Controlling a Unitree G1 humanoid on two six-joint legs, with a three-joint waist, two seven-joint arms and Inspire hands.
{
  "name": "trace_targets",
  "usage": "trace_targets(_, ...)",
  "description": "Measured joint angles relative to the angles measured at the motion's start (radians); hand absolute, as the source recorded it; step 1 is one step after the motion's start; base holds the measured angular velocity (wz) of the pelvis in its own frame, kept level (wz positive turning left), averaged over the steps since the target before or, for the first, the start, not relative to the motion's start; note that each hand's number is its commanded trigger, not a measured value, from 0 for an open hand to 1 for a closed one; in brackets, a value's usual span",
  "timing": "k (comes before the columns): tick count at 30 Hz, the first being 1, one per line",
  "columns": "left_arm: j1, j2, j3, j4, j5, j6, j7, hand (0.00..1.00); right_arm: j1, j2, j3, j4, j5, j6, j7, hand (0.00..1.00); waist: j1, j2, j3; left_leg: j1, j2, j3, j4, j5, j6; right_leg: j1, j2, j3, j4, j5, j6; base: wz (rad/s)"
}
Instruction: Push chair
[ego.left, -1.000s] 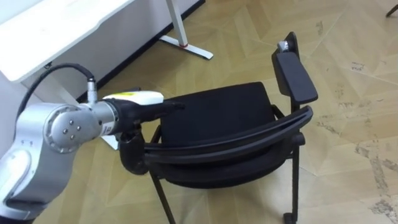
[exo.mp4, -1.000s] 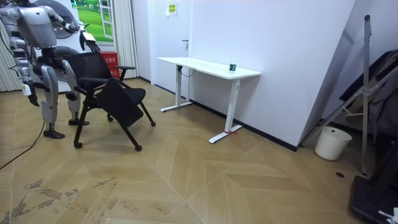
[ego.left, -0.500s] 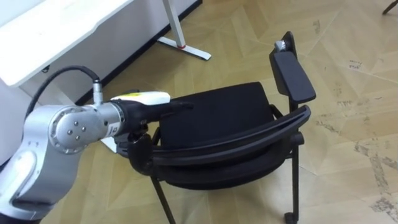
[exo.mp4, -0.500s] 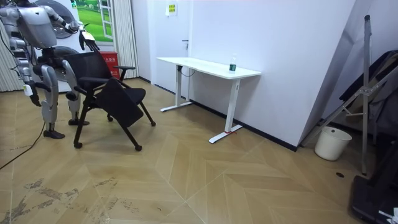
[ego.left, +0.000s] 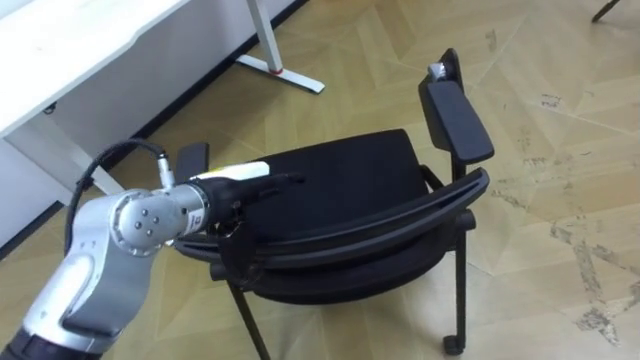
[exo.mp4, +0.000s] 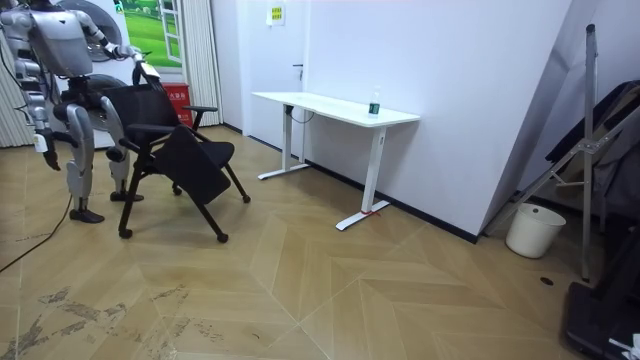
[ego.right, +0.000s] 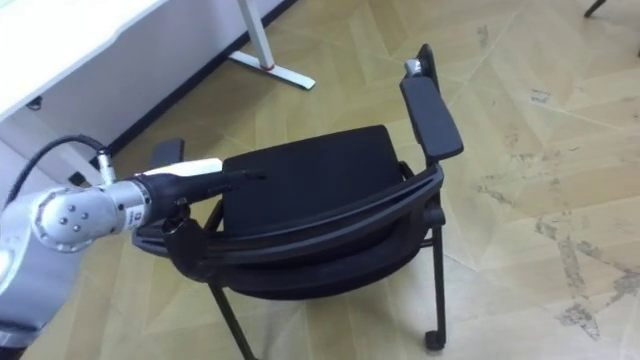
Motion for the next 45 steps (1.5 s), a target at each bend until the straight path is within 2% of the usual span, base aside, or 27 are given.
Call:
trace_targets(4,0.001,-0.043,0.009,0.084,0.001,-0.009,0.051,0.0,0.002,0.014,0.001,-0.035,-0.01,-0.001,-0.02,0.0,0.003,-0.004,-0.0005,0.005,0.004,0.015,-0.001,0.0,0.0,-0.009,0.0,0.006,0.016,0.0,0.0,-0.07)
trace_targets(7,0.002,-0.062,0.026,0.13,0.001,-0.037,0.091,0.0,0.0,0.023,0.001,-0.036,-0.012,-0.001,-0.02,0.0,0.009,-0.012,-0.0022,0.021,0.006,0.028,-0.003,0.0,0.0,-0.003,0.0,0.019,0.022,0.0,0.0,-0.11)
trace_targets(8,0.002,-0.07,0.039,0.153,0.001,-0.044,0.103,0.0,-0.001,0.023,0.001,-0.036,-0.014,-0.001,-0.021,0.0,0.005,-0.016,-0.0004,0.027,0.006,0.028,-0.003,0.0,0.0,0.004,0.0,0.02,0.022,0.0,0.0,-0.05)
trace_targets(13,0.021,-0.088,0.049,0.211,0.042,-0.052,0.135,0.0,0.007,0.024,-0.007,-0.036,-0.015,0.016,-0.052,0.0,0.002,-0.038,-0.0069,0.034,0.007,0.028,0.009,-0.002,0.003,0.014,0.0,0.019,0.021,-0.007,0.004,0.0)
trace_targets(16,0.038,-0.101,0.05,0.211,0.06,-0.055,0.147,0.0,0.011,0.024,-0.011,-0.036,-0.022,0.024,-0.062,0.0,0.003,-0.046,-0.0042,0.025,0.007,0.026,0.03,-0.012,0.011,0.018,-0.001,0.016,0.02,-0.004,0.008,0.03)
trace_targets(22,0.039,-0.108,0.051,0.212,0.059,-0.055,0.146,0.0,0.01,0.026,-0.038,-0.037,-0.046,0.023,-0.062,0.0,0.004,-0.042,-0.0066,0.022,0.001,0.023,0.053,-0.035,0.018,0.034,-0.007,0.01,0.018,-0.002,0.017,0.03)
trace_targets(29,0.043,-0.11,0.055,0.22,0.06,-0.055,0.162,0.0,0.012,0.027,-0.047,-0.111,-0.083,0.021,-0.057,0.0,0.003,-0.034,-0.0057,0.031,0.001,0.022,0.054,-0.039,0.016,0.044,-0.006,0.006,0.014,-0.004,0.018,0.0)
trace_targets(32,0.044,-0.113,0.056,0.23,0.06,-0.056,0.168,0.0,0.012,0.027,-0.057,-0.113,-0.104,0.022,-0.054,0.0,0.004,-0.028,-0.0084,0.033,0.001,0.024,0.054,-0.041,0.016,0.046,-0.007,0.009,0.005,-0.007,0.019,0.0)
trace_targets(33,0.044,-0.113,0.056,0.23,0.06,-0.056,0.168,0.09,0.012,0.027,-0.058,-0.113,-0.107,0.022,-0.054,0.0,0.004,-0.027,-0.0087,0.033,0.001,0.024,0.053,-0.041,0.016,0.046,-0.007,0.009,0.004,-0.007,0.019,0.0)
trace_targets(34,0.044,-0.113,0.056,0.23,0.06,-0.055,0.168,0.52,0.012,0.027,-0.058,-0.113,-0.113,0.022,-0.054,0.0,0.004,-0.024,-0.0084,0.033,0.001,0.024,0.053,-0.041,0.016,0.046,-0.007,0.009,0.004,-0.006,0.019,0.0)
trace_targets(35,0.045,-0.113,0.056,0.23,0.06,-0.055,0.168,1.0,0.012,0.027,-0.059,-0.113,-0.115,0.022,-0.054,0.0,0.003,-0.022,-0.0088,0.033,0.001,0.024,0.052,-0.041,0.016,0.046,-0.007,0.009,0.004,-0.006,0.019,0.0)
trace_targets(40,0.045,-0.112,0.055,0.232,0.06,-0.056,0.16,1.0,0.012,0.026,-0.067,-0.11,-0.126,0.022,-0.054,0.0,0.001,-0.015,-0.0066,0.037,0.0,0.023,0.052,-0.041,0.016,0.053,-0.008,0.008,0.003,-0.006,0.019,0.0)
trace_targets(45,0.045,-0.088,0.053,0.235,0.06,-0.086,0.129,1.0,0.014,0.026,-0.067,-0.105,-0.126,0.022,-0.051,0.0,-0.01,-0.01,-0.0015,0.04,-0.001,0.022,0.05,-0.041,0.016,0.056,-0.008,0.008,0.0,-0.007,0.019,0.0)
